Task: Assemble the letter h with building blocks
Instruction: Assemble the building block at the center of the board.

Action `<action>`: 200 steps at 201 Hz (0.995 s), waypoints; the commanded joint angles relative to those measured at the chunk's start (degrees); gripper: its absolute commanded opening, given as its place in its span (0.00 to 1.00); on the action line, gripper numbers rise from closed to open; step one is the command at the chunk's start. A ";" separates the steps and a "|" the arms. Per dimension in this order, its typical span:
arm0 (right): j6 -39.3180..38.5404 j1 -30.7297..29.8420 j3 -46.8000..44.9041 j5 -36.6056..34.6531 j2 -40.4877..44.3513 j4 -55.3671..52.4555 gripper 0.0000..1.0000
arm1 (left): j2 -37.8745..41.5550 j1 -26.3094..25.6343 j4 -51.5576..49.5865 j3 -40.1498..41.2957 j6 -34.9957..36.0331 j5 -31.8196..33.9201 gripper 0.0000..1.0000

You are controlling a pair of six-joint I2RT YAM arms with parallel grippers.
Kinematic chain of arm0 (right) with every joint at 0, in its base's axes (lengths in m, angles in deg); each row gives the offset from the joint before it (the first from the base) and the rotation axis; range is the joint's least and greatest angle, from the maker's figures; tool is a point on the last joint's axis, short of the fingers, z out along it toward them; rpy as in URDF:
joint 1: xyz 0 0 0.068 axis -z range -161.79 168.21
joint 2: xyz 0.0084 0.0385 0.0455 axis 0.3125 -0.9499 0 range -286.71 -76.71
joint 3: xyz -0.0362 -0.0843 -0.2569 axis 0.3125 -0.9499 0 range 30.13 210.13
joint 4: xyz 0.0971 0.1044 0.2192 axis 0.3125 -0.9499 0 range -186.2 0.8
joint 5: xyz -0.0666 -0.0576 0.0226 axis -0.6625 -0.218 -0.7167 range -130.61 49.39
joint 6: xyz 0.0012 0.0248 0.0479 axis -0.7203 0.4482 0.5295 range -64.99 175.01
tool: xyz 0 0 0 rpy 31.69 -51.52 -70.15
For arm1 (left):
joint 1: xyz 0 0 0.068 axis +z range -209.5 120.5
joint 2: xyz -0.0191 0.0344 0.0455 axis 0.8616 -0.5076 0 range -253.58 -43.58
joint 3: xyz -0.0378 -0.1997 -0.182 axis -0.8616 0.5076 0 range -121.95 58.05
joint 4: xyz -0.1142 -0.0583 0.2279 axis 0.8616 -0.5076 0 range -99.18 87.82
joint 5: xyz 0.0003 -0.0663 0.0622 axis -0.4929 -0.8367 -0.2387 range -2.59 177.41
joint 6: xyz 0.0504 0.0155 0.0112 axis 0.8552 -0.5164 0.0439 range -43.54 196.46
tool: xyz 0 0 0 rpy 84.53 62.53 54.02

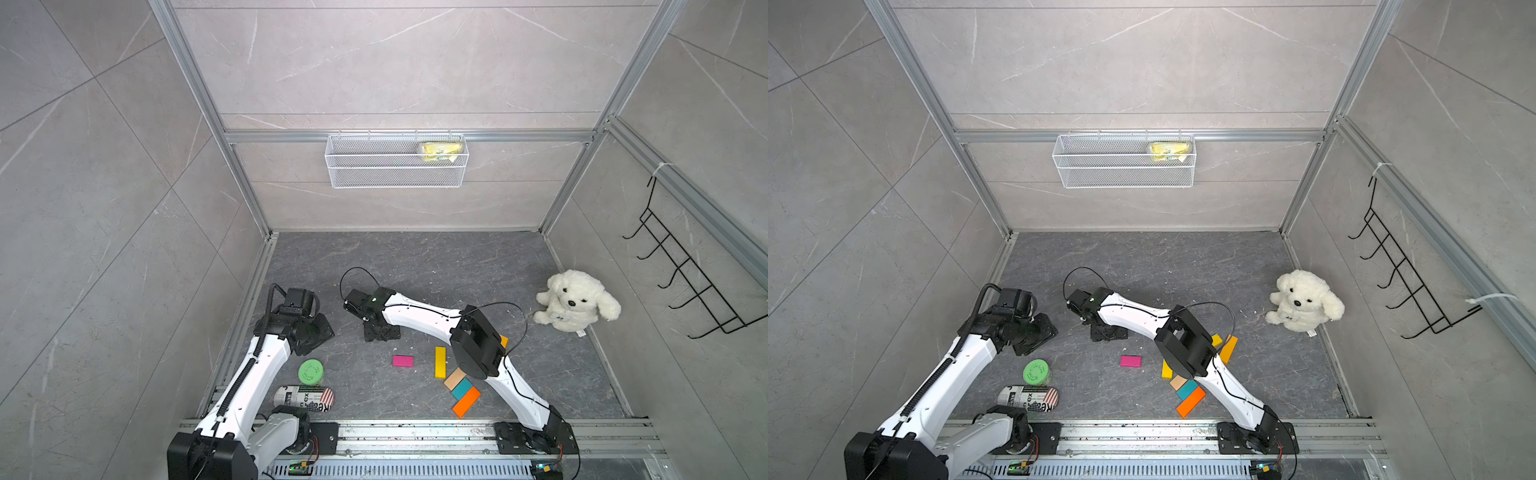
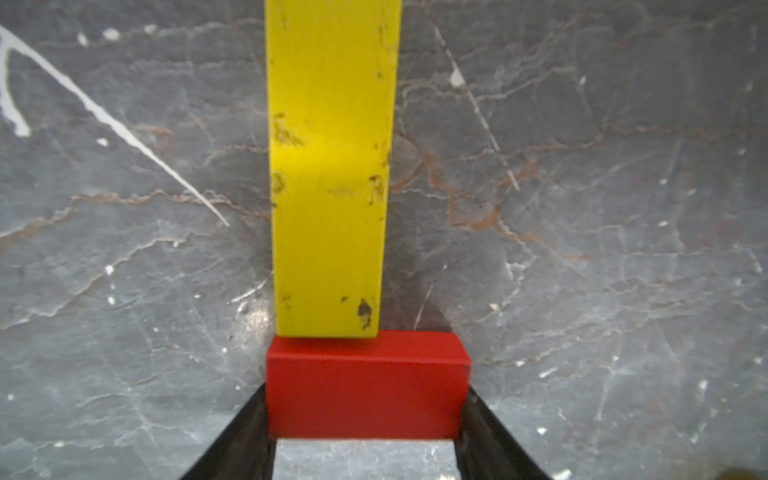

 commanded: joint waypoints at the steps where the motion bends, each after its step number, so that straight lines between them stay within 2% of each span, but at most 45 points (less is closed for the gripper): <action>1: -0.04 0.65 0.00 -1.31 -1.75 -2.26 0.62 | -0.18 0.22 0.33 -1.79 1.56 -0.83 0.55; 85: 0.18 1.31 -3.34 -1.02 -0.24 -0.21 0.64 | 0.23 0.15 0.25 -1.09 1.70 -0.64 0.55; 144: -0.42 1.30 -3.99 -1.11 1.00 -0.01 0.77 | 0.38 0.24 -0.14 -1.24 1.77 -0.50 0.55; 200: -1.91 0.27 -8.09 -1.43 9.01 0.96 0.87 | 1.75 0.22 -1.72 -1.78 1.66 0.59 0.55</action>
